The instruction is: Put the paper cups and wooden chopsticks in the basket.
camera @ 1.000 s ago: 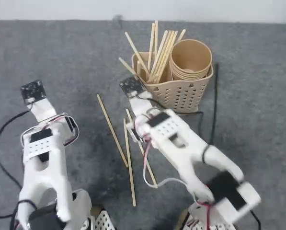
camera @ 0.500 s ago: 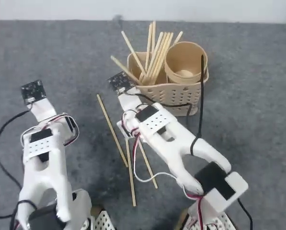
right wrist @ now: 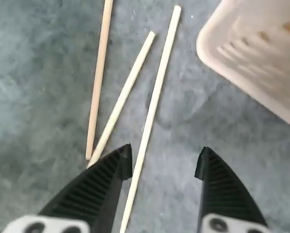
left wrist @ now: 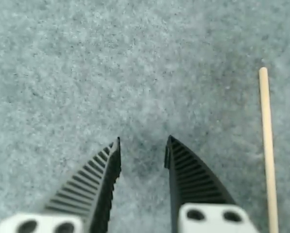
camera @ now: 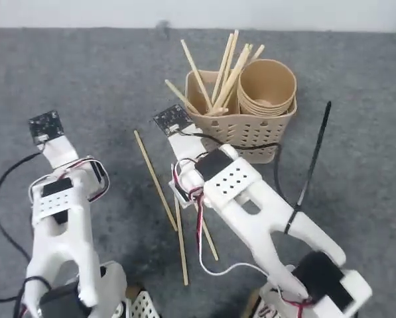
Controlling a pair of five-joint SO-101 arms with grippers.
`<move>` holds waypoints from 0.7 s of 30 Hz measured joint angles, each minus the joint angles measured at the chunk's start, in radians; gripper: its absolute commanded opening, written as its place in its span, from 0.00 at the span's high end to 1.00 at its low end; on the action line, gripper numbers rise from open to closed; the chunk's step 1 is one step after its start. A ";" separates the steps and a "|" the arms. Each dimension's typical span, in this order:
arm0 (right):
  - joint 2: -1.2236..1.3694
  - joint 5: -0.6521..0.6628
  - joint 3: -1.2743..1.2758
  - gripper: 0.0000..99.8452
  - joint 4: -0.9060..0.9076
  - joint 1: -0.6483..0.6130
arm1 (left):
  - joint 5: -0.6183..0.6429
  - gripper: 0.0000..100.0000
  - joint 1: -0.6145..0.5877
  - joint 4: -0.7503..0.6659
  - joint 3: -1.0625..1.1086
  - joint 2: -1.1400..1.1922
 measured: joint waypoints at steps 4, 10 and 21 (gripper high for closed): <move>-0.006 0.000 0.097 0.77 -0.015 -0.034 | 0.000 0.86 0.000 0.000 0.000 0.000; -0.006 0.000 0.358 0.77 -0.236 -0.101 | 0.000 0.86 0.000 0.000 0.000 0.000; -0.006 0.000 0.393 0.77 -0.491 -0.018 | 0.000 0.86 0.000 0.000 0.000 0.000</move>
